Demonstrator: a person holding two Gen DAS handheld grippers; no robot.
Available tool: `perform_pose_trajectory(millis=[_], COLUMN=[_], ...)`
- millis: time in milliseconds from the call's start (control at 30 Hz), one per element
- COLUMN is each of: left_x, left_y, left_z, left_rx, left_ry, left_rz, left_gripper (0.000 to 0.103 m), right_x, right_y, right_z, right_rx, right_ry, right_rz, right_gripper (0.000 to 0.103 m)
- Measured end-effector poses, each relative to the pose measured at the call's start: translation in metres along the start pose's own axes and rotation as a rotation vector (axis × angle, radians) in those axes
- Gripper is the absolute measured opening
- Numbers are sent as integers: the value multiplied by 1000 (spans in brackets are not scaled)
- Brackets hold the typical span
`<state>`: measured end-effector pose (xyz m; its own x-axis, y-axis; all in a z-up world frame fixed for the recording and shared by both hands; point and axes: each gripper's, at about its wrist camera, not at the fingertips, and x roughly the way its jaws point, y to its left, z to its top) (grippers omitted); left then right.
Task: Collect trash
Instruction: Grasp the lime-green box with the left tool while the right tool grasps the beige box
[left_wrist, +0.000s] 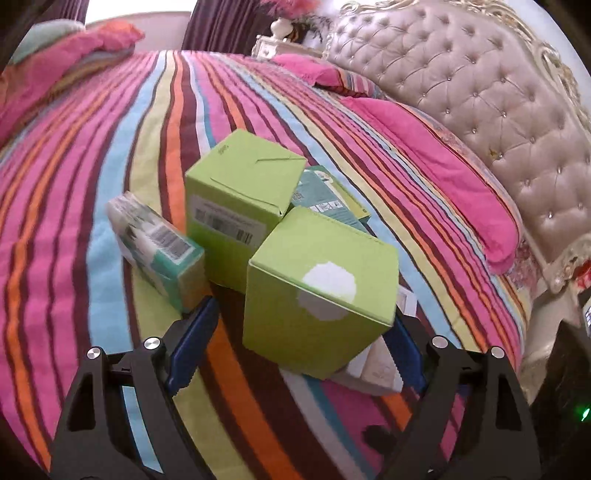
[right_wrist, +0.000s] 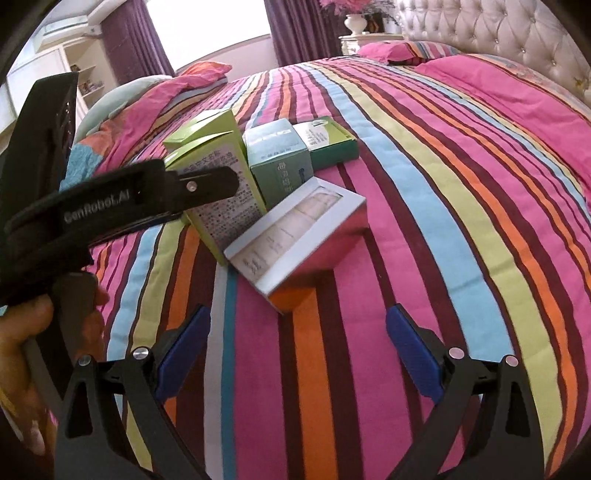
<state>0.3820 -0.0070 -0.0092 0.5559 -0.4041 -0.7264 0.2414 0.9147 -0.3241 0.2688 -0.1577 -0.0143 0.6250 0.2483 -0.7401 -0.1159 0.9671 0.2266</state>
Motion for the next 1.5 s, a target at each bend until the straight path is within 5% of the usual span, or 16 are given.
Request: perform_pose_trajectory(millis=[133,700,800,900,1233,1500], left_x=[9,15,14,12,-23,-69], left_y=[0,6,2,-3,-5,-6], left_z=[7,21,19,13,-30,-86], left_rx=[-34,-100,-75,-62,-62,-121], left_ry=[47,115,121,120,64,24], left_rz=[-41,-50,-41,-31,-4,-55], left_gripper=[66,64,64,63,62,62], right_x=[8,40,31,24,-1,-26], right_y=[10,15,0,-18,-67,-89], right_z=[9,26,27,28,16,-4], right_rx=[3,-82,-60,-32,108,218], right_ry=[-25,19,-5,-15,21,31], right_rz=[-42,-155,-121,-87,130,265], right_gripper=[92,89,70,63,52,52])
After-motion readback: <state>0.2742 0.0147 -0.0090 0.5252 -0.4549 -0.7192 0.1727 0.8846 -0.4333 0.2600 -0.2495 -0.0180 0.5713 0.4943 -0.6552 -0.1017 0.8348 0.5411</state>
